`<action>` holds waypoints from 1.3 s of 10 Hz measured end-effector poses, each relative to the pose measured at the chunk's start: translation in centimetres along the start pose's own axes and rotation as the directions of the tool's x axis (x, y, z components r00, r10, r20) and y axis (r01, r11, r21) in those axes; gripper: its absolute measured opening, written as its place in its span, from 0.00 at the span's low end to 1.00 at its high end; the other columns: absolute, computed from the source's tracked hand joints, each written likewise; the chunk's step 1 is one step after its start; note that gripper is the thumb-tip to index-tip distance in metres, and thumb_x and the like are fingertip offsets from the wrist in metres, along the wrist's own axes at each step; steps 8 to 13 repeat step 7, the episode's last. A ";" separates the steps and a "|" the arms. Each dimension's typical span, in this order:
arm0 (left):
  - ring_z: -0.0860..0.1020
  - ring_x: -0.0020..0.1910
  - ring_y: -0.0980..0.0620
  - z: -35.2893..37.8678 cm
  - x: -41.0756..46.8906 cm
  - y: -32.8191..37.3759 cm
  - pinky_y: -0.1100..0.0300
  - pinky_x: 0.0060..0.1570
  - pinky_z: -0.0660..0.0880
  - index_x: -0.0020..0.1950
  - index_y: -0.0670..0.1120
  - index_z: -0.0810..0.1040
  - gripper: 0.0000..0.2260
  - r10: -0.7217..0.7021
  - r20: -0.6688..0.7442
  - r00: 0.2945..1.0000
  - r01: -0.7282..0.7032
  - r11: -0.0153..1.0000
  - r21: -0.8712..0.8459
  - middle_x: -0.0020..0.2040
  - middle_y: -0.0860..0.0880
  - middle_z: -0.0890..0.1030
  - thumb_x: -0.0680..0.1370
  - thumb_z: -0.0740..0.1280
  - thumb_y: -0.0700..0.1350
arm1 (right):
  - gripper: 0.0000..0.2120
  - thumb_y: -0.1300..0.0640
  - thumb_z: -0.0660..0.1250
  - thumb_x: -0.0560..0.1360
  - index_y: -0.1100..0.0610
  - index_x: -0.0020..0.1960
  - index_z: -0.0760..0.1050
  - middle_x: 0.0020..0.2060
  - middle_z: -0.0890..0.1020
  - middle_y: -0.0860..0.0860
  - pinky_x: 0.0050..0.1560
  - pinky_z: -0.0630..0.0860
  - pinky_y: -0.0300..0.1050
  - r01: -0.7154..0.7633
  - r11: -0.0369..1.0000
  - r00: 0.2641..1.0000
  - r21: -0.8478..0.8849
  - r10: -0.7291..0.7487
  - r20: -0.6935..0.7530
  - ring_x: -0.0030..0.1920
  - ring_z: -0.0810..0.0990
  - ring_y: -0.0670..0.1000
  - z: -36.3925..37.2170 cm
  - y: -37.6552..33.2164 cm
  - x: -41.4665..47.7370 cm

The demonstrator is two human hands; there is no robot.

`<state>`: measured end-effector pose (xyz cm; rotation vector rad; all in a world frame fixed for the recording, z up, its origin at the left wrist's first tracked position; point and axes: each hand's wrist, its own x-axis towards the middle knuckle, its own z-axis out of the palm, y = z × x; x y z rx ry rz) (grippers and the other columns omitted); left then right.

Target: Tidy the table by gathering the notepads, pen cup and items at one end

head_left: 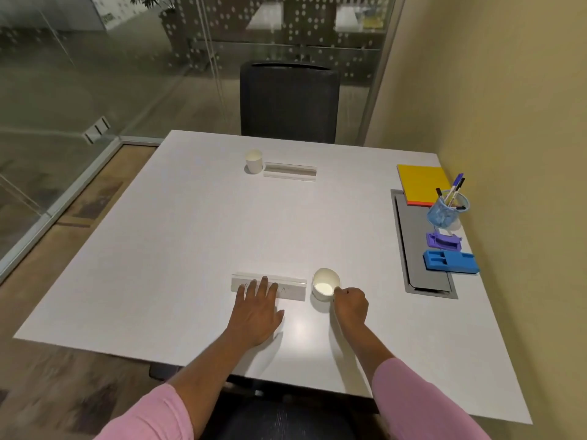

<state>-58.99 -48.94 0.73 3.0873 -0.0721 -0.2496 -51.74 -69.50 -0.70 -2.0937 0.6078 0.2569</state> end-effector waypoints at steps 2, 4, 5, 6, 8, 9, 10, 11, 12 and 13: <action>0.62 0.73 0.41 0.4 0.2 -0.3 0.44 0.71 0.56 0.75 0.45 0.59 0.28 -0.010 0.014 1.000 0.009 1.000 0.017 0.76 0.42 0.61 0.79 0.53 0.59 | 0.14 0.58 0.63 0.74 0.61 0.31 0.70 0.28 0.74 0.53 0.29 0.64 0.42 -0.008 1.000 1.000 -0.012 0.008 0.026 0.30 0.71 0.53 0.8 0.2 0.1; 0.62 0.73 0.41 0.5 -0.1 -0.2 0.43 0.72 0.56 0.75 0.44 0.61 0.28 0.009 0.004 1.000 -0.009 1.000 0.022 0.76 0.41 0.63 0.79 0.54 0.58 | 0.15 0.55 0.62 0.75 0.60 0.32 0.70 0.29 0.75 0.53 0.34 0.67 0.45 -0.009 0.999 0.999 -0.041 0.010 0.030 0.33 0.74 0.57 1.0 0.2 -0.2; 0.62 0.73 0.41 0.7 -0.2 -0.4 0.44 0.72 0.55 0.75 0.44 0.60 0.28 0.001 0.012 1.000 -0.001 1.000 0.023 0.76 0.41 0.62 0.79 0.54 0.58 | 0.15 0.54 0.62 0.76 0.59 0.33 0.70 0.30 0.75 0.53 0.39 0.69 0.47 -0.003 0.999 1.000 -0.051 0.004 0.022 0.35 0.75 0.59 1.1 0.3 -0.1; 0.61 0.74 0.40 0.4 -0.8 -0.5 0.44 0.72 0.55 0.76 0.45 0.58 0.29 -0.005 0.026 1.000 0.005 1.000 0.017 0.76 0.41 0.61 0.79 0.53 0.58 | 0.17 0.50 0.62 0.77 0.59 0.34 0.70 0.33 0.76 0.54 0.41 0.70 0.47 -0.008 0.998 0.998 -0.067 0.012 0.057 0.39 0.76 0.58 0.9 0.1 -0.4; 0.59 0.75 0.42 0.4 -1.1 -0.5 0.45 0.73 0.53 0.76 0.46 0.55 0.29 -0.024 0.034 0.999 0.023 0.999 0.040 0.77 0.42 0.59 0.79 0.52 0.59 | 0.21 0.44 0.62 0.78 0.63 0.43 0.77 0.40 0.81 0.57 0.46 0.73 0.49 -0.006 0.995 0.999 -0.102 0.011 0.048 0.46 0.79 0.60 1.1 0.2 -0.6; 0.59 0.75 0.42 0.4 -1.1 -0.5 0.45 0.73 0.53 0.76 0.46 0.55 0.29 -0.024 0.034 0.999 0.023 0.999 0.040 0.77 0.42 0.59 0.79 0.52 0.59 | 0.21 0.44 0.62 0.78 0.63 0.43 0.77 0.40 0.81 0.57 0.46 0.73 0.49 -0.006 0.995 0.999 -0.102 0.011 0.048 0.46 0.79 0.60 1.1 0.2 -0.6; 0.59 0.75 0.42 0.4 -1.1 -0.5 0.45 0.73 0.53 0.76 0.46 0.55 0.29 -0.024 0.034 0.999 0.023 0.999 0.040 0.77 0.42 0.59 0.79 0.52 0.59 | 0.21 0.44 0.62 0.78 0.63 0.43 0.77 0.40 0.81 0.57 0.46 0.73 0.49 -0.006 0.995 0.999 -0.102 0.011 0.048 0.46 0.79 0.60 1.1 0.2 -0.6; 0.59 0.75 0.42 0.4 -1.1 -0.5 0.45 0.73 0.53 0.76 0.46 0.55 0.29 -0.024 0.034 0.999 0.023 0.999 0.040 0.77 0.42 0.59 0.79 0.52 0.59 | 0.21 0.44 0.62 0.78 0.63 0.43 0.77 0.40 0.81 0.57 0.46 0.73 0.49 -0.006 0.995 0.999 -0.102 0.011 0.048 0.46 0.79 0.60 1.1 0.2 -0.6; 0.59 0.75 0.42 0.4 -1.1 -0.5 0.45 0.73 0.53 0.76 0.46 0.55 0.29 -0.024 0.034 0.999 0.023 0.999 0.040 0.77 0.42 0.59 0.79 0.52 0.59 | 0.21 0.44 0.62 0.78 0.63 0.43 0.77 0.40 0.81 0.57 0.46 0.73 0.49 -0.006 0.995 0.999 -0.102 0.011 0.048 0.46 0.79 0.60 1.1 0.2 -0.6; 0.59 0.75 0.42 0.4 -1.1 -0.5 0.45 0.73 0.53 0.76 0.46 0.55 0.29 -0.024 0.034 0.999 0.023 0.999 0.040 0.77 0.42 0.59 0.79 0.52 0.59 | 0.21 0.44 0.62 0.78 0.63 0.43 0.77 0.40 0.81 0.57 0.46 0.73 0.49 -0.006 0.995 0.999 -0.102 0.011 0.048 0.46 0.79 0.60 1.1 0.2 -0.6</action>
